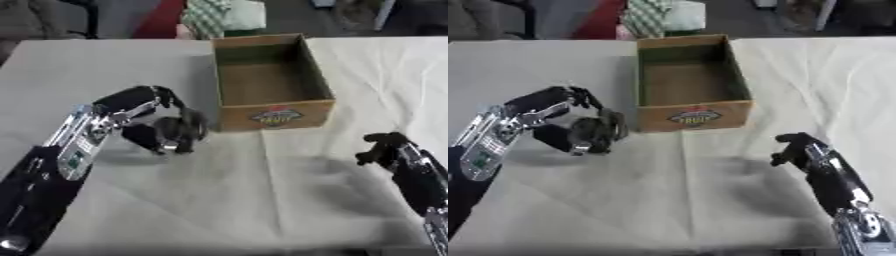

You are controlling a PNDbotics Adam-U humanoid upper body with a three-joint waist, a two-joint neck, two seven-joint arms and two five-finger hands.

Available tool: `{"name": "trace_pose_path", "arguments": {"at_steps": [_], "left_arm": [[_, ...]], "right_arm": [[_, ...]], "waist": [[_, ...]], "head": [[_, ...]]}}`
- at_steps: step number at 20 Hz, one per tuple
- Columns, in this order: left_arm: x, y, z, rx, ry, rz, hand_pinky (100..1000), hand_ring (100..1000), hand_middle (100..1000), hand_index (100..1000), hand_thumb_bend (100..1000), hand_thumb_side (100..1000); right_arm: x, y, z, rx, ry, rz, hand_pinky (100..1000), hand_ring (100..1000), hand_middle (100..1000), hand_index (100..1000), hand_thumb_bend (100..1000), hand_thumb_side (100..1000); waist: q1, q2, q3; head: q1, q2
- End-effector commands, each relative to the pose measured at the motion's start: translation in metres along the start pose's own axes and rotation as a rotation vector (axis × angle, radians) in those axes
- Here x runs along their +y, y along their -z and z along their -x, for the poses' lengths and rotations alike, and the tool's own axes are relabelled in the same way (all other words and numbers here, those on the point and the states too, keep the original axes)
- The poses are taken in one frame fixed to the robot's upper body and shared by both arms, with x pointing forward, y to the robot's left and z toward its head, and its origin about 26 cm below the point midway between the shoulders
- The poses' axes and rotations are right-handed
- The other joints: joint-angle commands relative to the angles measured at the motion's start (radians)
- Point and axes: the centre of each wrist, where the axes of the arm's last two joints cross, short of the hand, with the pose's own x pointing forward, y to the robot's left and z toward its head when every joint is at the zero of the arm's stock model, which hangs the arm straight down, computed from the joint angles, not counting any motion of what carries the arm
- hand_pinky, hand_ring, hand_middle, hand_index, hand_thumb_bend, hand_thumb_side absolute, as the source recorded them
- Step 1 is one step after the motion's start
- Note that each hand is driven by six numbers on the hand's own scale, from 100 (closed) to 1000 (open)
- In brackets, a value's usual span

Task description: Pick up objects on the table and place them in the box.

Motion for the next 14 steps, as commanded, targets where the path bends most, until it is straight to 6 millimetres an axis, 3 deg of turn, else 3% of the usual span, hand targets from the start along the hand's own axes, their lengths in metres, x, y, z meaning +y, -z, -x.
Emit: {"name": "trace_pose_path", "arguments": {"at_steps": [1,14], "left_arm": [[0.0044,0.0003,0.0022,0.013,0.019,0.008,786,774,765,829,682,697],[-0.0019,-0.001,0.0086,0.096,0.022,0.0,765,746,749,826,669,730]], "right_arm": [[-0.003,0.0046,-0.0076,-0.023,-0.021,-0.011,746,527,409,726,100,843],[-0.0032,0.0041,-0.0071,-0.02,-0.022,-0.009,747,527,409,726,100,846]], "waist": [[0.001,-0.009,-0.001],[0.002,-0.008,-0.001]], "head": [[0.005,-0.007],[0.004,-0.005]]}}
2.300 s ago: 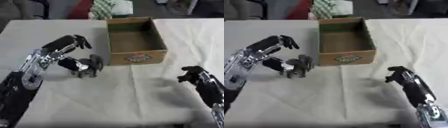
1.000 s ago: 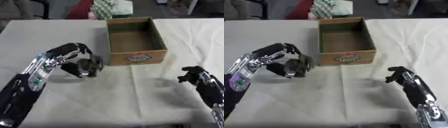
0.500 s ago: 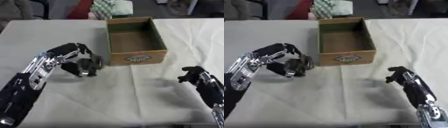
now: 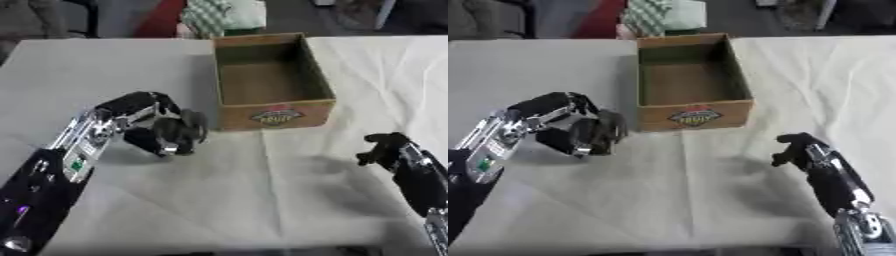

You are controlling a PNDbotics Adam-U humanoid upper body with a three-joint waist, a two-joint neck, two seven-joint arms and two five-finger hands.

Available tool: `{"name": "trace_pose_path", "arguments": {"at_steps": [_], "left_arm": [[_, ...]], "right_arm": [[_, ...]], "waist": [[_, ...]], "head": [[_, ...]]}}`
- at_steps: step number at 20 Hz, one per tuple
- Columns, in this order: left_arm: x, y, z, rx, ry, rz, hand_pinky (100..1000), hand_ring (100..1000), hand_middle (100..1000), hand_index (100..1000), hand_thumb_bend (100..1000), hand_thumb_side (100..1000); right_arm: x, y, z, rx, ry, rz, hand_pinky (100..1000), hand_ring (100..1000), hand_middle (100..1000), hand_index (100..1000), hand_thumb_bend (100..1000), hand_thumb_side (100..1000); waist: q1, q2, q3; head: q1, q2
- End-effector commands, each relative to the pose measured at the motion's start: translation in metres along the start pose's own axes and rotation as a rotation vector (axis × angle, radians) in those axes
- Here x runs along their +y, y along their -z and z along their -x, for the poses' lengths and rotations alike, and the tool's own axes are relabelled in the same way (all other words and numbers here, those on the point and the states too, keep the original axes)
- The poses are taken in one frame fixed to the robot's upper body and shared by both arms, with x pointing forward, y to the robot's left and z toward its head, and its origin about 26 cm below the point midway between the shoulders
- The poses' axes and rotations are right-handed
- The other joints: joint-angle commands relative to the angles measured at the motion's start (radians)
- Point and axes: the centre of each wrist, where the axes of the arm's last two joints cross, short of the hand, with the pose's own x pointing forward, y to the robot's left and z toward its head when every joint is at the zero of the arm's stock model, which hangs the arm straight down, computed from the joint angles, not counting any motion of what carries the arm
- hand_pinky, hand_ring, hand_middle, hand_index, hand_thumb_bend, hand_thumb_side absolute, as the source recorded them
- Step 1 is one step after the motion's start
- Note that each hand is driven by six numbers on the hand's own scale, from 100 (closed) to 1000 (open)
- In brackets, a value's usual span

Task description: Pick up objects on the table and place them in the box.

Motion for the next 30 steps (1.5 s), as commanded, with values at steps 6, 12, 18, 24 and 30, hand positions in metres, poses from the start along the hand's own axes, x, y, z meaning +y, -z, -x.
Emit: {"name": "trace_pose_path", "arguments": {"at_steps": [6,12,18,24,30], "left_arm": [[0.0101,-0.0049,0.0029,0.046,0.02,-0.042,761,744,745,825,666,745],[0.0068,-0.0032,0.0019,0.033,0.023,-0.011,757,735,732,822,648,744],[0.0048,-0.0003,-0.0007,0.002,0.042,0.028,748,705,700,806,587,710],[0.0037,0.0025,-0.0027,-0.027,0.062,0.047,740,680,673,795,542,676],[0.0029,0.0047,-0.0032,-0.031,0.082,0.055,719,621,613,766,422,523]], "right_arm": [[-0.0033,0.004,-0.0071,-0.02,-0.022,-0.009,747,527,409,726,100,846],[-0.0033,0.0039,-0.007,-0.02,-0.023,-0.009,747,527,409,727,100,847],[-0.0029,0.0041,-0.0069,-0.019,-0.023,-0.011,747,527,409,726,100,848],[-0.0027,0.0043,-0.0069,-0.019,-0.023,-0.012,747,527,409,727,100,848],[-0.0025,0.0045,-0.007,-0.019,-0.022,-0.014,747,527,409,727,100,848]], "waist": [[0.0,-0.01,0.002],[0.0,-0.01,0.001],[0.001,-0.01,-0.001],[0.002,-0.01,-0.003],[0.002,-0.011,-0.003]], "head": [[0.0,-0.004],[0.002,-0.004],[0.002,-0.003],[0.003,-0.002],[0.003,-0.002]]}}
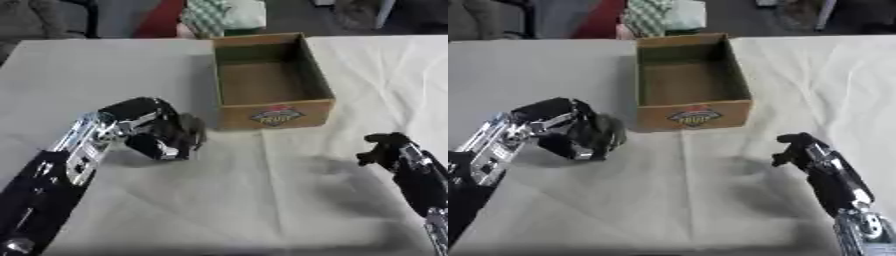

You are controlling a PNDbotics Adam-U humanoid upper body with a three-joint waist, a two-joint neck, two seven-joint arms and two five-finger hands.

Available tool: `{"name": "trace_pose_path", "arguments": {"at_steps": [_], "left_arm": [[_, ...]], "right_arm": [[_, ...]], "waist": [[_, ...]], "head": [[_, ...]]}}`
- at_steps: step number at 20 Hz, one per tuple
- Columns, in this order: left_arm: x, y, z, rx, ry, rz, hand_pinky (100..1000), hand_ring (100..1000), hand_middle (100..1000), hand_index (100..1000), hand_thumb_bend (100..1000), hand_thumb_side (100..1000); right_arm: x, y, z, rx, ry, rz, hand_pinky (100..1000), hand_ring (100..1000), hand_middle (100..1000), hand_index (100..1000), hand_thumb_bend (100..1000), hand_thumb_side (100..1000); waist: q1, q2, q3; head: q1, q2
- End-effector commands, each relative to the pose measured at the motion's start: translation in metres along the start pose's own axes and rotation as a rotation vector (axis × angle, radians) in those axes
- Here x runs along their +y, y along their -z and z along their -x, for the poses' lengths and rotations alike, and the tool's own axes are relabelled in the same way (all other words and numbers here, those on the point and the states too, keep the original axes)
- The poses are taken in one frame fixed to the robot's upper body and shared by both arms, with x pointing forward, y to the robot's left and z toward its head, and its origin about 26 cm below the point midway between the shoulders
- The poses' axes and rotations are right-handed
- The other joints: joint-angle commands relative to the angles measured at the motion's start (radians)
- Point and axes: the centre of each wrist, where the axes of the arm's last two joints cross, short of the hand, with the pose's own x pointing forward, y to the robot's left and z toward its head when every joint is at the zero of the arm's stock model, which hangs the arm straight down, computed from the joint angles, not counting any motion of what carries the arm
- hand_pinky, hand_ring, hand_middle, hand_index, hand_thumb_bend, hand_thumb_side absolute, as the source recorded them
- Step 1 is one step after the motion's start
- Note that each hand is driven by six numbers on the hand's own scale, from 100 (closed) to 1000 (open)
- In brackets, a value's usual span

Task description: Pick up objects on the table and place them in the box.

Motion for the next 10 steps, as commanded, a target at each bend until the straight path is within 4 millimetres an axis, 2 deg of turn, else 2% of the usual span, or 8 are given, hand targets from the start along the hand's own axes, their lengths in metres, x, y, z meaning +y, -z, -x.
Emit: {"name": "trace_pose_path", "arguments": {"at_steps": [1,7,10], "left_arm": [[0.0061,-0.0003,0.0022,0.007,0.038,0.002,713,607,599,757,400,489],[0.0057,-0.0001,0.0023,0.009,0.045,0.01,638,482,463,664,245,175],[0.0068,-0.0006,0.0022,0.014,0.041,0.002,600,436,409,622,130,196]], "right_arm": [[-0.0026,0.0045,-0.0069,-0.02,-0.021,-0.013,747,527,409,727,100,847],[-0.0027,0.0046,-0.0071,-0.02,-0.021,-0.014,747,527,409,727,100,846],[-0.0026,0.0046,-0.007,-0.02,-0.022,-0.014,747,527,409,727,100,845]], "waist": [[-0.002,-0.011,0.0],[-0.002,-0.011,0.0],[-0.002,-0.011,0.001]], "head": [[0.003,-0.002],[0.003,-0.002],[0.002,-0.002]]}}
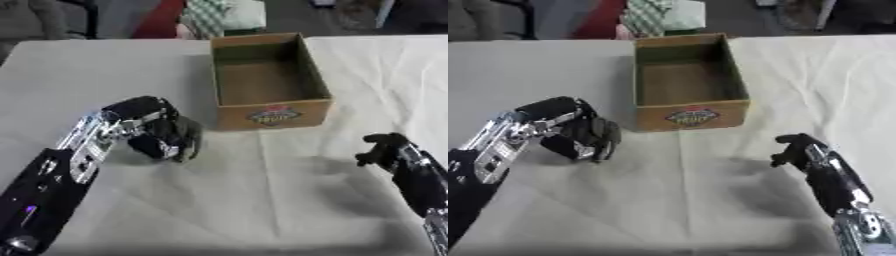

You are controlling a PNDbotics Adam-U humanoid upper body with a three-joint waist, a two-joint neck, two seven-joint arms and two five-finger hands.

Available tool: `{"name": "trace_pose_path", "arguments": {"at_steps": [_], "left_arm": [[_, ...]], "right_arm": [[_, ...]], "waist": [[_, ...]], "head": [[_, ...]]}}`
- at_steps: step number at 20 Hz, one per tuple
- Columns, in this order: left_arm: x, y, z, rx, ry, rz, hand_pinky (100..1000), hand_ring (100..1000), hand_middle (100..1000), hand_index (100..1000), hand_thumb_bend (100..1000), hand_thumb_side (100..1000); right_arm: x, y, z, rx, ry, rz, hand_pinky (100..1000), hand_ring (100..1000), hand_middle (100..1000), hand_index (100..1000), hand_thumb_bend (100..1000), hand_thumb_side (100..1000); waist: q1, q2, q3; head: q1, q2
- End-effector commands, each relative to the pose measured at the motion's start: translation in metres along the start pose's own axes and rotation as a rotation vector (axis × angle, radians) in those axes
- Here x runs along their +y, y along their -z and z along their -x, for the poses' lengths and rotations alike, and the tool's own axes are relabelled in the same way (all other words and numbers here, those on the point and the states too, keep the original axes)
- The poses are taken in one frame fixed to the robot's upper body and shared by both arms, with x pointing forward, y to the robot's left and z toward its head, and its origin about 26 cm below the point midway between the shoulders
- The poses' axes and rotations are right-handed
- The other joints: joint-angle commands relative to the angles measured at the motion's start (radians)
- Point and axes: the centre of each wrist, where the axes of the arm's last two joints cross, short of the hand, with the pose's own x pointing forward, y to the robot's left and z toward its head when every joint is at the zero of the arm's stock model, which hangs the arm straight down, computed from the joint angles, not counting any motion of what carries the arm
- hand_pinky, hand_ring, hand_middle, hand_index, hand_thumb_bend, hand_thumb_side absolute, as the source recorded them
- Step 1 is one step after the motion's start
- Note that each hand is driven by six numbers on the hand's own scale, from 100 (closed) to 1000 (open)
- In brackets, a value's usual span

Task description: Pick up objects on the table and place them in the box.

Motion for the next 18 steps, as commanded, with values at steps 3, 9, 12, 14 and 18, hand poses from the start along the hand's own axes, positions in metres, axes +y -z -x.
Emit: {"name": "trace_pose_path", "arguments": {"at_steps": [3,9,12,14,18], "left_arm": [[0.008,-0.003,0.003,0.018,0.021,-0.02,581,407,377,597,100,210],[0.02,-0.009,0.002,0.013,0.025,-0.062,573,386,354,578,100,215],[0.029,-0.013,0.002,0.001,0.031,-0.085,573,382,350,573,100,221],[0.039,-0.016,0.0,-0.013,0.045,-0.106,573,381,348,560,100,218],[0.056,-0.02,-0.001,-0.029,0.078,-0.141,574,379,345,538,100,214]], "right_arm": [[-0.004,0.004,-0.007,-0.022,-0.023,-0.007,748,527,409,727,100,845],[-0.004,0.004,-0.007,-0.021,-0.022,-0.004,748,527,409,727,100,846],[-0.004,0.003,-0.007,-0.019,-0.023,-0.002,748,527,408,727,100,846],[-0.005,0.003,-0.007,-0.018,-0.023,-0.002,748,527,409,727,100,846],[-0.005,0.003,-0.007,-0.017,-0.022,-0.002,748,527,409,727,100,847]], "waist": [[-0.003,-0.011,0.001],[-0.001,-0.012,0.001],[0.0,-0.013,0.0],[0.002,-0.013,0.0],[0.004,-0.014,-0.002]], "head": [[0.002,-0.002],[0.0,-0.003],[-0.003,-0.004],[-0.004,-0.005],[-0.006,-0.007]]}}
